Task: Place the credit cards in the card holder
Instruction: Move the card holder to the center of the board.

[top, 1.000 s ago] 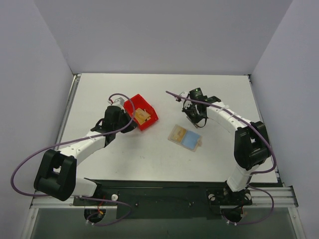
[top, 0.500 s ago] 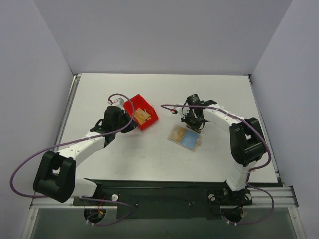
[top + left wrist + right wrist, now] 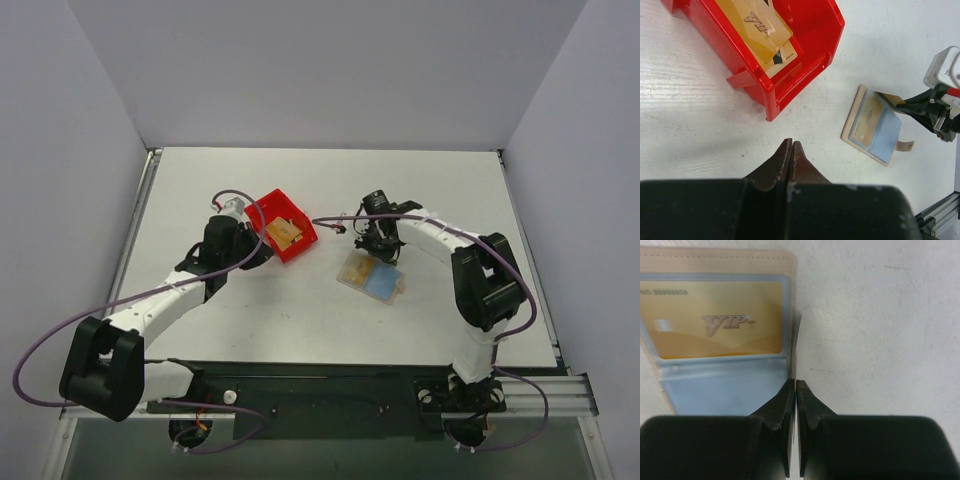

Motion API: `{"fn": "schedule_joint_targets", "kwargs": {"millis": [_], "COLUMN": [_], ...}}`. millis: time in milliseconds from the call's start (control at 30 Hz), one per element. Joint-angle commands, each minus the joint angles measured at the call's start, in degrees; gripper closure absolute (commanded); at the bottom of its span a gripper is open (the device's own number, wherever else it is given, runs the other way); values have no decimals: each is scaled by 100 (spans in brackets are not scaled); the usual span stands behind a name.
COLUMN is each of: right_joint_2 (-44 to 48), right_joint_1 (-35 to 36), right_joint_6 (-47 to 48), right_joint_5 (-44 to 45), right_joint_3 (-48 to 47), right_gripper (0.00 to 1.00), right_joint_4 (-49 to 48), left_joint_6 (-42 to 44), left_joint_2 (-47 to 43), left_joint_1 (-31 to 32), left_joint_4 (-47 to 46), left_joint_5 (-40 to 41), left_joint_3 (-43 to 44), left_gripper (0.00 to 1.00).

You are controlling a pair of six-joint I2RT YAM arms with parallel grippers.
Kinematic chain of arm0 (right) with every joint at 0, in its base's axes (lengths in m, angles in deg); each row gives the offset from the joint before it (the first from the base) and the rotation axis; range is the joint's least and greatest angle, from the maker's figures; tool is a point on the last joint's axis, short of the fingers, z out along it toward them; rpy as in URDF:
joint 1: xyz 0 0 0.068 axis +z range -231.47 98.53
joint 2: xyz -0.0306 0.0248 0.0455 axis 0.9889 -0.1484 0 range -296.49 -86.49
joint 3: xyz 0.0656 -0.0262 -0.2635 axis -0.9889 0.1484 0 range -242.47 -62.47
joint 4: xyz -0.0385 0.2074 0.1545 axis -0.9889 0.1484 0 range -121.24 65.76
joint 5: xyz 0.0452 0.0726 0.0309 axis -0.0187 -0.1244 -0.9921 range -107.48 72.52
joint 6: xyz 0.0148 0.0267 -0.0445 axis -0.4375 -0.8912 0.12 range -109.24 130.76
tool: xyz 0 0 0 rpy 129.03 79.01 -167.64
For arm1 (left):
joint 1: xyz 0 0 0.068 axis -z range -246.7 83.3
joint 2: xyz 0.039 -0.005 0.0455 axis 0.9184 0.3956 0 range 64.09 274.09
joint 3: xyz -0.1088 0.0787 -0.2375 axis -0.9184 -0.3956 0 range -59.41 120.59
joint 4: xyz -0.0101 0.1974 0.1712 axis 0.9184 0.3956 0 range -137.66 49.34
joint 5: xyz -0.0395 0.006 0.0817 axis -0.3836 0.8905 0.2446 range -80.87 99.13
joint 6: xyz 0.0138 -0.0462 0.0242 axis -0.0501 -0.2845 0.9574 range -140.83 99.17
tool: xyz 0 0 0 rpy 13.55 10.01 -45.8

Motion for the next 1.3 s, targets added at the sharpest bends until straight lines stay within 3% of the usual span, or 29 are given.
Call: {"fn": "schedule_joint_targets", "kwargs": {"millis": [0, 433, 1000, 1133, 1267], "right_joint_2": [21, 443, 1111, 1558, 2182], "right_joint_1": [357, 1482, 2503, 2302, 2028], "right_joint_6": [166, 79, -553, -1221, -2658], "right_joint_5": [-239, -537, -1057, -776, -424], "right_joint_3": [60, 394, 544, 500, 596], "right_gripper": [100, 100, 100, 100, 100], "right_joint_4": [413, 835, 968, 503, -103], "left_joint_6": [-31, -40, -93, -93, -66], "left_joint_2": [-475, -1223, -1452, -1505, -1452], "left_joint_1": [-46, -231, -249, -249, -249], "left_joint_4": [23, 603, 770, 814, 823], "left_joint_5": [116, 318, 441, 477, 380], "left_joint_3": [-44, -175, -307, -299, -229], "left_gripper": [100, 100, 100, 100, 100]}}
